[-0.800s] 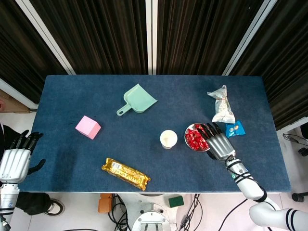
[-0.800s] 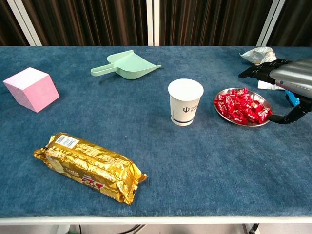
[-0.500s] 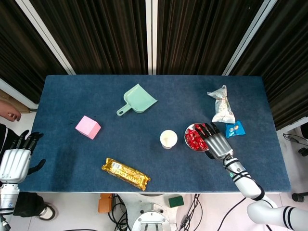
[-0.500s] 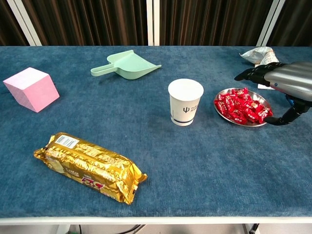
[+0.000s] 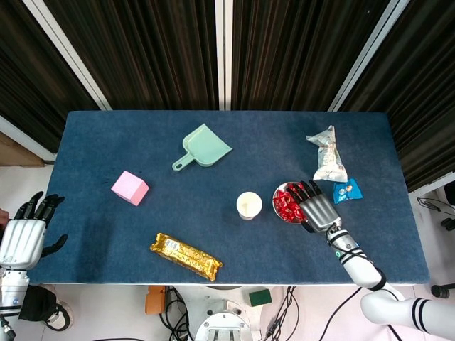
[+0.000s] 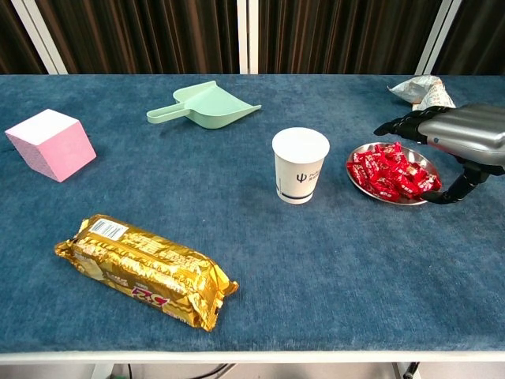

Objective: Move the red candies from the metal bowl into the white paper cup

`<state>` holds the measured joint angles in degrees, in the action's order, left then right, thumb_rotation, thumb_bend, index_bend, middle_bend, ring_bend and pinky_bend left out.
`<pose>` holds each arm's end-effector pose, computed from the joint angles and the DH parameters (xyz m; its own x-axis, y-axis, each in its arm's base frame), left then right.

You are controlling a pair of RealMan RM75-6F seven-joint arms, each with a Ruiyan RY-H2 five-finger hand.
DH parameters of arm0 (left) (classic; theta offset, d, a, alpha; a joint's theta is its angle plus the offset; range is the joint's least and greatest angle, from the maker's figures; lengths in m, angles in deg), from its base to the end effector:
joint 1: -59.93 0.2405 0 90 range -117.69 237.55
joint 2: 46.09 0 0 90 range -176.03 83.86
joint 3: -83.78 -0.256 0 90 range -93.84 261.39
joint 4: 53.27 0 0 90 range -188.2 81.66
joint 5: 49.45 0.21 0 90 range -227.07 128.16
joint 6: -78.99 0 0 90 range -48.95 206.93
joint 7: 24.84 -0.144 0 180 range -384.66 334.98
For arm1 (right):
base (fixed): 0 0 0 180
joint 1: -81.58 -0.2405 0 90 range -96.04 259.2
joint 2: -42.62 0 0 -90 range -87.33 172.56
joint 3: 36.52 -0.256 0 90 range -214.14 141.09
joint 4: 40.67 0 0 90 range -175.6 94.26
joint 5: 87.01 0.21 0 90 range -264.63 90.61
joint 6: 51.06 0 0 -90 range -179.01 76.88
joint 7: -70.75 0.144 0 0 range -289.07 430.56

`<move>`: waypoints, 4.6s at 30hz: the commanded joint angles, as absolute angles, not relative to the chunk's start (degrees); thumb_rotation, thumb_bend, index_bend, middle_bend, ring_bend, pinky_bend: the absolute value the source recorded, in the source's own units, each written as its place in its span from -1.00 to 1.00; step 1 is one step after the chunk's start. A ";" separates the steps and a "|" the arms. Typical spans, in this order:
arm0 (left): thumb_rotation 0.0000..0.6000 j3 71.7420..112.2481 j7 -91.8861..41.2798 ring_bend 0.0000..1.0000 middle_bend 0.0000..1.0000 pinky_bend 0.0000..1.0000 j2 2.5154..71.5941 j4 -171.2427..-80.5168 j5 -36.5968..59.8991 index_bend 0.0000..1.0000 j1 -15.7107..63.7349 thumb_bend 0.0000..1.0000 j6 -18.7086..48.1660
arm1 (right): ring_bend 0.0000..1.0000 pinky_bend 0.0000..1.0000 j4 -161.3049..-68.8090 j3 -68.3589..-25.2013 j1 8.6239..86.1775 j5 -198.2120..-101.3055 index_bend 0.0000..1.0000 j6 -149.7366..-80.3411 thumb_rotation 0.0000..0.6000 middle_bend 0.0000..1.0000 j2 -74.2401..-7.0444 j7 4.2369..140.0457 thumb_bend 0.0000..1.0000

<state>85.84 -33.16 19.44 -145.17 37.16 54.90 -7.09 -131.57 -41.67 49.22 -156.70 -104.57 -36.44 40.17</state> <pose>-0.3085 0.1790 0.1516 0.5110 -0.0044 0.8596 0.8593 -0.0228 -0.5110 -0.2154 -0.2960 0.0157 0.6766 -0.2716 0.6845 -0.7262 -0.4004 0.5589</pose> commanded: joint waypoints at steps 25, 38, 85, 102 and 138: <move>1.00 85.95 -33.50 -0.89 -0.69 -0.59 19.38 -145.36 36.62 -0.65 54.74 -0.63 -6.64 | -1.00 -1.00 -128.05 -40.60 46.43 -153.55 -0.42 -104.31 1.00 -0.60 -38.73 39.24 -0.37; 1.00 85.85 -34.10 -0.88 -0.69 -0.59 19.56 -145.44 36.63 -0.65 54.58 -0.63 -6.34 | -1.00 -1.00 -127.16 -39.98 46.31 -153.34 -0.39 -105.41 1.00 -0.43 -39.75 39.32 -0.37; 1.00 85.88 -35.08 -0.88 -0.69 -0.59 19.60 -145.94 35.67 -0.65 54.07 -0.63 -5.21 | -0.79 -1.00 -119.77 -40.00 46.75 -156.60 0.50 -110.26 1.00 0.21 -45.88 39.09 0.00; 1.00 85.86 -34.95 -0.88 -0.69 -0.59 19.53 -145.93 35.61 -0.65 54.05 -0.63 -5.22 | -0.63 -1.00 -117.25 -40.72 47.62 -160.01 0.76 -112.68 1.00 0.46 -47.35 42.02 0.13; 1.00 85.96 -33.61 -0.88 -0.69 -0.59 19.02 -145.64 35.19 -0.65 53.93 -0.63 -4.96 | -0.63 -1.00 -134.82 -49.24 35.31 -152.24 0.78 -110.84 1.00 0.47 -47.50 25.98 0.18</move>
<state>85.99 -33.65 19.05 -145.67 35.15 53.89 -4.92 -135.93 -49.40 36.19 -151.93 -110.51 -46.17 26.61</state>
